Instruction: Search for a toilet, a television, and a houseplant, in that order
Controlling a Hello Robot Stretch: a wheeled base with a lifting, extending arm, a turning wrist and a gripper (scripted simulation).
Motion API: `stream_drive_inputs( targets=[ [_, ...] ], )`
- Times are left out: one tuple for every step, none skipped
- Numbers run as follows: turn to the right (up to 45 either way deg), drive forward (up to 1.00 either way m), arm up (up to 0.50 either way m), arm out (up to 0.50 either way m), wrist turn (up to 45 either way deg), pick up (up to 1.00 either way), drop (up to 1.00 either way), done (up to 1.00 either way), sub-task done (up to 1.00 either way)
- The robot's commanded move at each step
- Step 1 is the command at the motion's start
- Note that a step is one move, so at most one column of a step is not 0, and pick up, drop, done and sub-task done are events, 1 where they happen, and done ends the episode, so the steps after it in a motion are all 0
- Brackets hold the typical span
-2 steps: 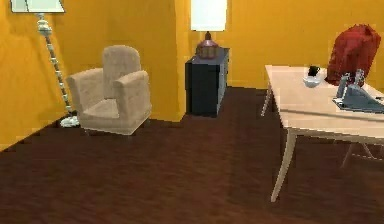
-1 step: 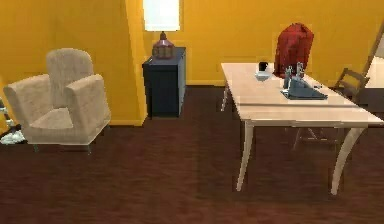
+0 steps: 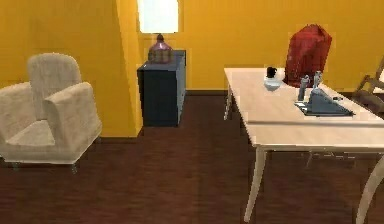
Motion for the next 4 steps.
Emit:
stream_drive_inputs(
  targets=[
    [-45.0, 0.0, 0.0, 0.0, 0.0, 0.0, 0.0, 0.0, 0.0],
    [-45.0, 0.0, 0.0, 0.0, 0.0, 0.0, 0.0, 0.0, 0.0],
    [0.0, 0.6, 0.0, 0.0, 0.0, 0.0, 0.0, 0.0, 0.0],
    [-36.0, 0.0, 0.0, 0.0, 0.0, 0.0, 0.0, 0.0, 0.0]
  ],
)
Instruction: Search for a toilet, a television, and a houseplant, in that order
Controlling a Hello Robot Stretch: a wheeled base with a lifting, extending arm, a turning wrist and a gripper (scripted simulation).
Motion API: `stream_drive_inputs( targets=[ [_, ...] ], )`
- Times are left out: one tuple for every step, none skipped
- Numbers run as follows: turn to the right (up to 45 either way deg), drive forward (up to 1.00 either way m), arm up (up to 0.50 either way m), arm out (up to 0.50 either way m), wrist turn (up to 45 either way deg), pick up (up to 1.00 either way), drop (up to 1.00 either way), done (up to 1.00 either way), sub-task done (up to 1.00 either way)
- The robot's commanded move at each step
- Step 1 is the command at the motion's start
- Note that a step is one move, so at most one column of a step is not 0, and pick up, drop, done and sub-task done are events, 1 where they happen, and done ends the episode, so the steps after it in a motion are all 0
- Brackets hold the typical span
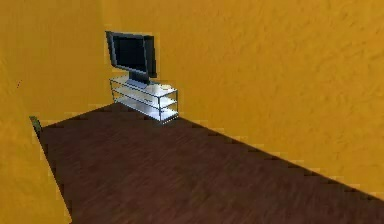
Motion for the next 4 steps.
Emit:
stream_drive_inputs(
  targets=[
    [0.0, 0.4, 0.0, 0.0, 0.0, 0.0, 0.0, 0.0, 0.0],
    [-12.0, 0.0, 0.0, 0.0, 0.0, 0.0, 0.0, 0.0, 0.0],
    [0.0, 1.0, 0.0, 0.0, 0.0, 0.0, 0.0, 0.0, 0.0],
    [0.0, 0.4, 0.0, 0.0, 0.0, 0.0, 0.0, 0.0, 0.0]
  ],
)
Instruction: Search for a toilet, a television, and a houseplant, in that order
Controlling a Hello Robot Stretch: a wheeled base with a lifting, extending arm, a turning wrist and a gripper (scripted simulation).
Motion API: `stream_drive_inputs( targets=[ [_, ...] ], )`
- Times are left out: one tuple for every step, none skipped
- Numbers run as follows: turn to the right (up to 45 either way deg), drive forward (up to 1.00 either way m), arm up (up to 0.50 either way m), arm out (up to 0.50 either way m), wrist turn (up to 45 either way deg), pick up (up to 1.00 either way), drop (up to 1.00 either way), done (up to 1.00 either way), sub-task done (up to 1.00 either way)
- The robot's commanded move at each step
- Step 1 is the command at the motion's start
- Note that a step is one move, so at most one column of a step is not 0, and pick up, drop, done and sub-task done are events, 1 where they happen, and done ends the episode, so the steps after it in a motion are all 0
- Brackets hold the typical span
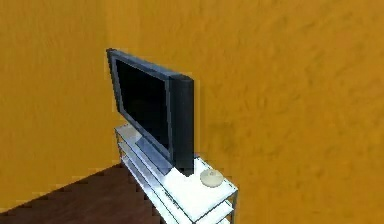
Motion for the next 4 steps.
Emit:
stream_drive_inputs(
  targets=[
    [-12.0, 0.0, 0.0, 0.0, 0.0, 0.0, 0.0, 0.0, 0.0],
    [0.0, 0.0, 0.0, 0.0, 0.0, 0.0, 0.0, 0.0, 1.0],
    [-36.0, 0.0, 0.0, 0.0, 0.0, 0.0, 0.0, 0.0, 0.0],
    [0.0, 0.9, 0.0, 0.0, 0.0, 0.0, 0.0, 0.0, 0.0]
  ],
)
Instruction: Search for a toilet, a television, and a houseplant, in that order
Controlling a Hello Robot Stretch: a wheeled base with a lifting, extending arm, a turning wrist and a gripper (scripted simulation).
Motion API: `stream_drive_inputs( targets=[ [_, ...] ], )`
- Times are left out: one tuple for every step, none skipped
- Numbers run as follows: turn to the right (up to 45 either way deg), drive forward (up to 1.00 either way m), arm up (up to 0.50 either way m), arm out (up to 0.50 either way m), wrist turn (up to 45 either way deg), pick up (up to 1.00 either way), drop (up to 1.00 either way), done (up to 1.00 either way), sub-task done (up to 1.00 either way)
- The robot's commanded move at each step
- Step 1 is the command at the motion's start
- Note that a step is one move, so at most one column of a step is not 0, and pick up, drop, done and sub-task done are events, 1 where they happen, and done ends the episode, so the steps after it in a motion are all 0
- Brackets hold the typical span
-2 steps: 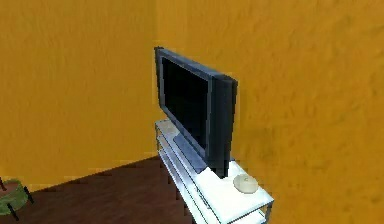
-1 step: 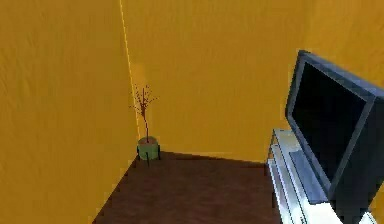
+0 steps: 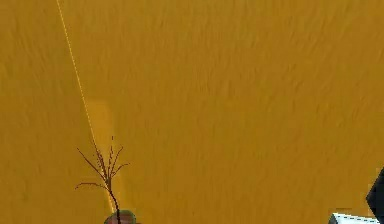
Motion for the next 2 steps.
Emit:
stream_drive_inputs(
  targets=[
    [-27.0, 0.0, 0.0, 0.0, 0.0, 0.0, 0.0, 0.0, 0.0],
    [0.0, 0.0, 0.0, 0.0, 0.0, 0.0, 0.0, 1.0, 0.0]
  ],
)
